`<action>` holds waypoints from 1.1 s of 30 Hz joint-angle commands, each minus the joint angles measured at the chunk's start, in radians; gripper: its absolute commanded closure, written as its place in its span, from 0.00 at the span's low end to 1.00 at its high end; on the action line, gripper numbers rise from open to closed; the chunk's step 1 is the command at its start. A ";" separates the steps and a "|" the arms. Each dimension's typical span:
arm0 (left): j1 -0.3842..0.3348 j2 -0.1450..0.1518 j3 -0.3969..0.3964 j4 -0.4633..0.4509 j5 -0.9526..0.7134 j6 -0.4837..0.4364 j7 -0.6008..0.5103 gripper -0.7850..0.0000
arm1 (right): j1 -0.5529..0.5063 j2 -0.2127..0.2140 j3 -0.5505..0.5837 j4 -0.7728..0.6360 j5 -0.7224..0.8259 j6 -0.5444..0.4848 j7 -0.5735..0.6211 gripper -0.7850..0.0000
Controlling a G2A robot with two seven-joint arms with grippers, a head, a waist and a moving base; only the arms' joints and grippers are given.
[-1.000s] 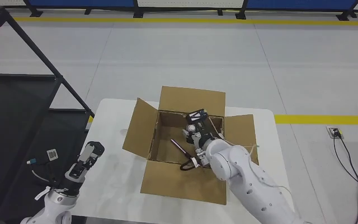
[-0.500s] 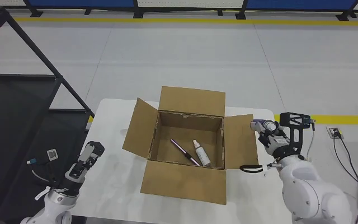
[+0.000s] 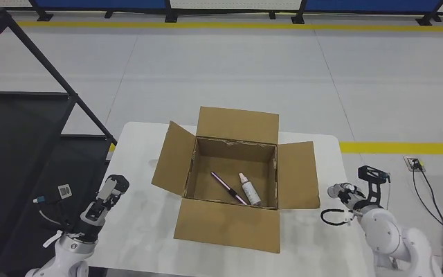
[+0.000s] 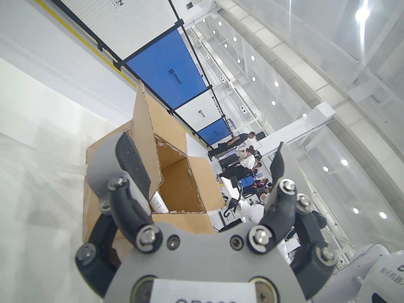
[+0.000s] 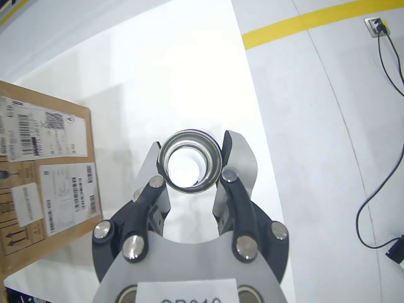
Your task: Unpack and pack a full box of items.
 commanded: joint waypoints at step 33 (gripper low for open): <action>0.000 0.000 0.000 0.000 0.000 0.000 0.000 0.00 | -0.061 0.009 -0.026 -0.372 -0.070 0.053 -0.059 0.00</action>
